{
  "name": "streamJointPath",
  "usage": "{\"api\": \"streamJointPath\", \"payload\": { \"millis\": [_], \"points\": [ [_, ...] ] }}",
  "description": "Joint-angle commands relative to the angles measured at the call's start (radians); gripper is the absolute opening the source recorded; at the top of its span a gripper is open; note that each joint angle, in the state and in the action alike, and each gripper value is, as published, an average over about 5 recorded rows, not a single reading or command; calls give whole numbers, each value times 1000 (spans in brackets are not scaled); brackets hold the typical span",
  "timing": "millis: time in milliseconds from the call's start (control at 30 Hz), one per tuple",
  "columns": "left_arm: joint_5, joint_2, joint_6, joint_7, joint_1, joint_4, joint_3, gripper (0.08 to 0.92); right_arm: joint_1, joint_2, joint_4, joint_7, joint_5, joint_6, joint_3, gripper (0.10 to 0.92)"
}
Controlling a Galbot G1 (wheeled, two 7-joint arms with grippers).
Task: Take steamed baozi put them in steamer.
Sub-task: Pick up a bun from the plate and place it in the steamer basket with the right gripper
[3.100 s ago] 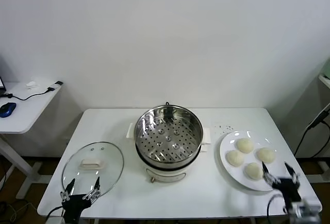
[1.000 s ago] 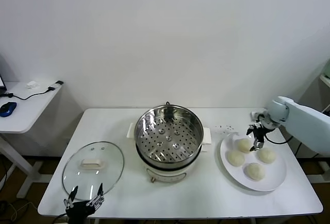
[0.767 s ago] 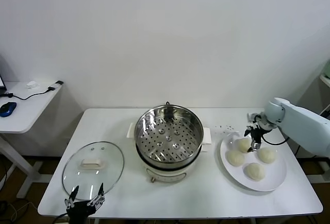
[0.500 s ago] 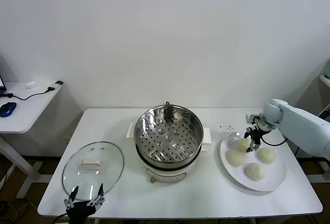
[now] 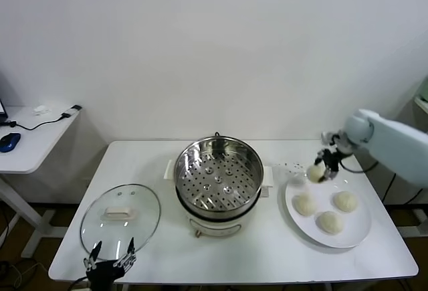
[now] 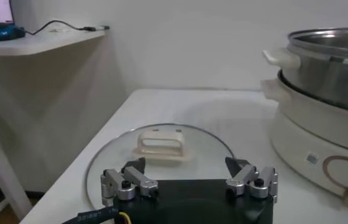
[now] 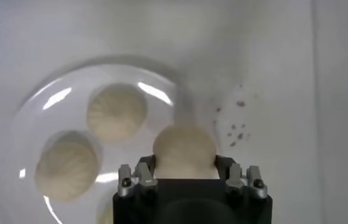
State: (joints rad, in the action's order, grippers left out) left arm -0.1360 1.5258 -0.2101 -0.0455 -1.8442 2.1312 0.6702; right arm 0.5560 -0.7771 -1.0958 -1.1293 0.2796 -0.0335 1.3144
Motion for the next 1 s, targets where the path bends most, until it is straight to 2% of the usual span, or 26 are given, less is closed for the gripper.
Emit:
{"api": "streamJointPath", "payload": {
  "millis": [33, 200, 333, 533, 633, 733, 1000],
  "points": [
    [3, 2, -3, -4, 6, -2, -13, 823, 466, -125, -374, -89, 127, 128, 131, 660],
    [7, 3, -7, -4, 11, 5, -22, 823, 482, -291, -496, -70, 122, 216, 125, 662],
    [7, 6, -8, -4, 11, 16, -23, 823, 403, -391, -486, -33, 11, 340, 140, 662],
    [12, 15, -6, -7, 13, 14, -29, 823, 225, -465, -258, 29, -310, 591, 112, 662],
    [14, 19, -5, -10, 13, 13, -32, 823, 141, -485, -126, 55, -419, 666, 77, 662],
    [15, 21, -5, -12, 13, 12, -33, 823, 68, -498, -36, 66, -458, 696, 56, 662],
    [13, 20, -2, -16, 11, 4, -24, 823, -48, -506, 59, 107, -499, 701, 33, 662]
  ]
}}
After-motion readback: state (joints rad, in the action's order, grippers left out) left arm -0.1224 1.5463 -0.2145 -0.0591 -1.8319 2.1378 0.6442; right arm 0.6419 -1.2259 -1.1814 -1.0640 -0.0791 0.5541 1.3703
